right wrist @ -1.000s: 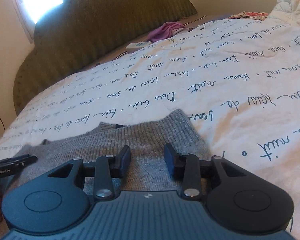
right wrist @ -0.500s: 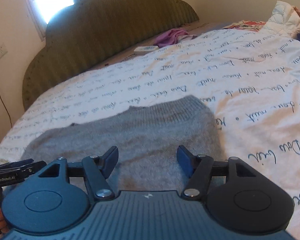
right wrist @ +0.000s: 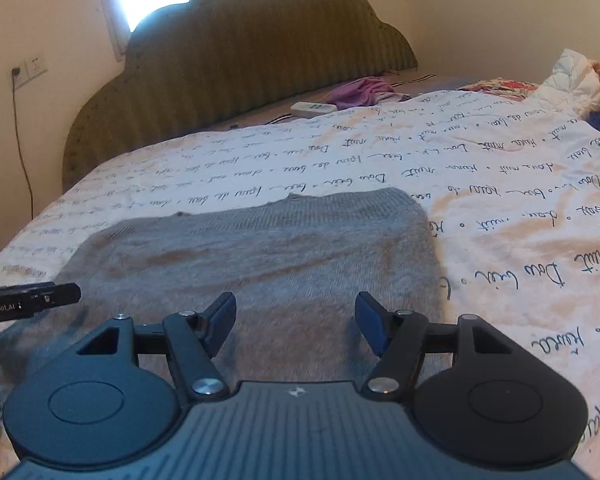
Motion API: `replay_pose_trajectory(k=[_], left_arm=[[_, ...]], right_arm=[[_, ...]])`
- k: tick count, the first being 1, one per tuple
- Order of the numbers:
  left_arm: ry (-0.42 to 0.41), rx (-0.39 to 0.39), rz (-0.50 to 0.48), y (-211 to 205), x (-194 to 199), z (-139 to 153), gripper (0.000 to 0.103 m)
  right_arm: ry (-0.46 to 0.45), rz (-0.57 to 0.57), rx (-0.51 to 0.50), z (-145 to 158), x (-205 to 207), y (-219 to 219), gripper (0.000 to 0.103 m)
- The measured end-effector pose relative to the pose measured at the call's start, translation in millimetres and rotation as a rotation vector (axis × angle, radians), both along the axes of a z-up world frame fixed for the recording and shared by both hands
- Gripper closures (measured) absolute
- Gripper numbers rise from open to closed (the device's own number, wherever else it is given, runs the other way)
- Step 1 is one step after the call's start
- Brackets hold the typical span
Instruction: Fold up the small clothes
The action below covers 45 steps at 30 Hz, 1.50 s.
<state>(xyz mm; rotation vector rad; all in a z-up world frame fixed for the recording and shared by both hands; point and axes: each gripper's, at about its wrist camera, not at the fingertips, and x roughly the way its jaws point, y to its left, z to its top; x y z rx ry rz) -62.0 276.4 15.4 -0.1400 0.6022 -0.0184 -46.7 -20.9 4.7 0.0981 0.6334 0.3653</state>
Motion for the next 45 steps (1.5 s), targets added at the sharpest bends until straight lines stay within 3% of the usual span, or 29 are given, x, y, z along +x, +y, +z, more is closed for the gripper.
replay_pose_trajectory(k=[4,6,8,11,13,16,19,23,25,32,37,38,45], left_arm=[[0.049,-0.021,-0.043,-7,-29,-5,0.032],[0.102,-0.007,-0.047,-8,-27,-21,0.030],[0.059,0.035,-0.071,-9,-29,-34,0.027],[0.093,0.045,-0.067,-10,-24,-30,0.028],[0.106,0.002,-0.044,-3,-27,-22,0.031],[0.090,-0.064,0.004,11,-44,-10,0.028],[0.099,-0.090,0.034,21,-61,-6,0.027],[0.129,-0.055,0.023,19,-71,-15,0.027],[0.135,-0.028,0.016,16,-69,-19,0.025],[0.149,0.007,0.008,9,-66,-19,0.021],[0.146,0.018,0.005,6,-66,-20,0.019],[0.145,0.017,0.004,6,-66,-21,0.019],[0.145,0.016,0.001,7,-65,-21,0.019]], right_arm=[[0.075,0.031,-0.105,-29,-11,11,0.036],[0.010,0.046,-0.122,-39,-16,11,0.033],[0.022,0.042,-0.133,-37,-13,13,0.032],[0.057,0.025,-0.125,-26,-10,12,0.032],[0.056,0.016,-0.085,-14,-16,9,0.031],[0.024,0.042,-0.030,1,-30,8,0.031],[0.015,0.077,-0.043,2,-33,20,0.031],[0.115,0.092,-0.144,-26,-18,37,0.026],[0.082,0.087,-0.170,-29,-23,40,0.025],[0.067,0.047,-0.109,-3,-28,31,0.024],[0.139,0.036,-0.163,-25,-19,28,0.024],[0.103,0.046,-0.170,-29,-24,28,0.023],[0.107,0.012,-0.144,-10,-26,21,0.022]])
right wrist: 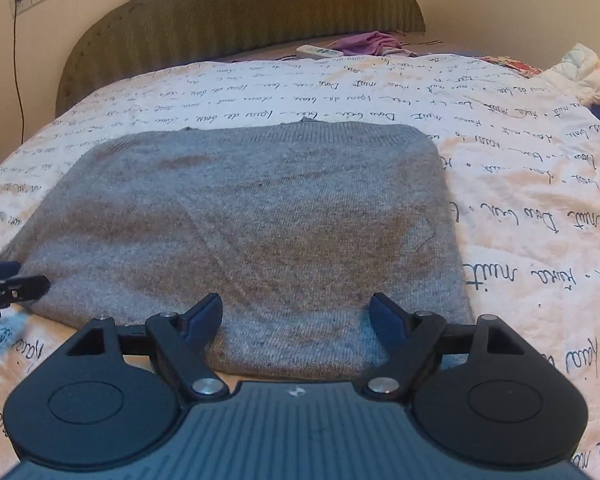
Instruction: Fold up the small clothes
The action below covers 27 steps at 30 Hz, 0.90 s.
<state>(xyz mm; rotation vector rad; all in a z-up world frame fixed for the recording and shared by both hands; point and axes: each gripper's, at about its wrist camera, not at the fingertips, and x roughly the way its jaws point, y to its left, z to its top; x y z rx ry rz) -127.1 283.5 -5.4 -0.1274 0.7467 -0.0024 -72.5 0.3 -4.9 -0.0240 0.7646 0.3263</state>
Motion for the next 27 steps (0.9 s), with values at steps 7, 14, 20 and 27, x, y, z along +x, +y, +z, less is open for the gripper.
replay_pose_trajectory(k=[7,14,20,27], left_arm=[[-0.007,0.002,-0.005,-1,-1,-1,0.016],[-0.074,-0.181,0.039,21,-33,23,0.022],[0.000,-0.619,0.190,70,-51,1,0.023],[-0.005,-0.823,0.363,96,-28,-16,0.032]], right_arm=[[0.015,0.001,-0.031,-15,-5,-11,0.021],[-0.027,0.016,0.044,16,-18,-9,0.020],[-0.044,0.053,0.094,27,-11,9,0.020],[-0.073,0.117,0.075,38,-8,37,0.020]])
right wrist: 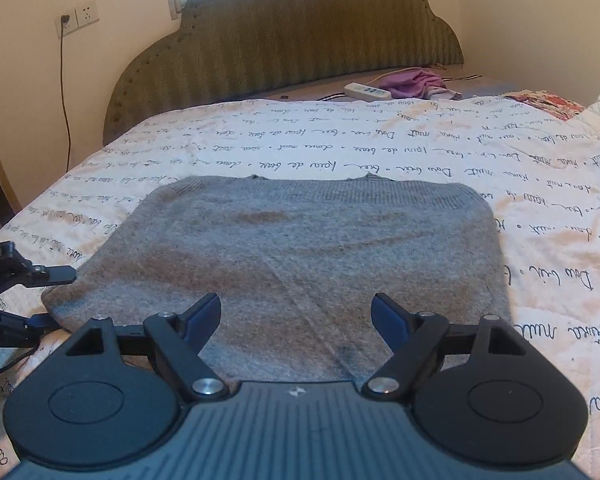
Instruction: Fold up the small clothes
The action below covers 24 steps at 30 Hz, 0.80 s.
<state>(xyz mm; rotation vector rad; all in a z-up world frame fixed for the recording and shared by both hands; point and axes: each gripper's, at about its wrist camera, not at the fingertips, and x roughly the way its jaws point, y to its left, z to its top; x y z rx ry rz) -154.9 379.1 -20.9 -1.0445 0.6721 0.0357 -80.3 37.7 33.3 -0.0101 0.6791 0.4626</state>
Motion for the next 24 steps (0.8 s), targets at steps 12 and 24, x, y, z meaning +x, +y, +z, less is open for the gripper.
replay_pose_trajectory(k=[12,24], left_arm=[[0.004,0.384,-0.012,-40,21,21,0.099],[-0.174,0.754,-0.318,-129,24,34,0.099]], right_arm=[[0.258,0.166,0.204,20,67,48,0.020],[0.535,0.361,0.196,0,156,166,0.021]])
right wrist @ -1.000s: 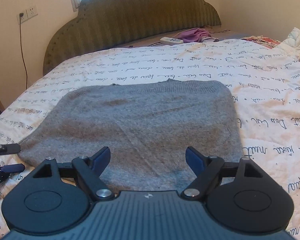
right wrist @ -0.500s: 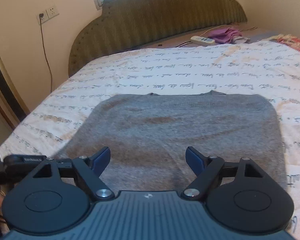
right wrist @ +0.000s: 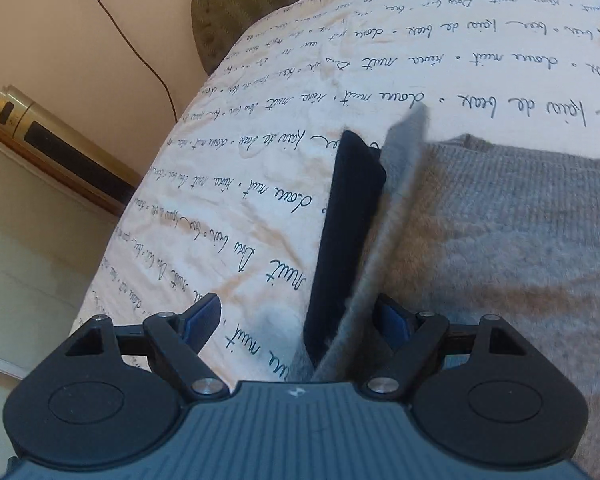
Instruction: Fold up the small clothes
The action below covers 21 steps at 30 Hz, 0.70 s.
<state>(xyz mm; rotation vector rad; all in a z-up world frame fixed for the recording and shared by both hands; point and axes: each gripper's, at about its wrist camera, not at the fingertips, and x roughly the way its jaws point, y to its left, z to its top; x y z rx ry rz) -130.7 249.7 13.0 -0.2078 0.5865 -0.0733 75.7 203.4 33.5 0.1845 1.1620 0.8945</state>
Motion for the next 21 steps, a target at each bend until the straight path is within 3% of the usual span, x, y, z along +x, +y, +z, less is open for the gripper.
replay_pose_trajectory(k=[3,6,8,10,14,21], left_arm=[[0.000,0.002,-0.007,1,0,0,0.099],[0.005,0.008,-0.016,1,0,-1,0.099],[0.010,0.013,-0.018,0,0,0,0.099],[0.012,0.021,-0.025,-4,-1,1,0.099],[0.016,0.030,-0.065,-13,9,5,0.099],[-0.016,-0.013,-0.296,-81,42,27,0.099]], right_arm=[[-0.045,-0.007,-0.077,-6,13,15,0.023],[-0.052,-0.013,-0.120,-13,26,19,0.039],[-0.061,-0.022,-0.128,-18,32,14,0.073],[-0.063,-0.024,-0.102,-20,36,3,0.089],[-0.122,-0.010,-0.050,-8,33,-29,0.093],[-0.214,-0.090,-0.069,17,43,-154,0.093]])
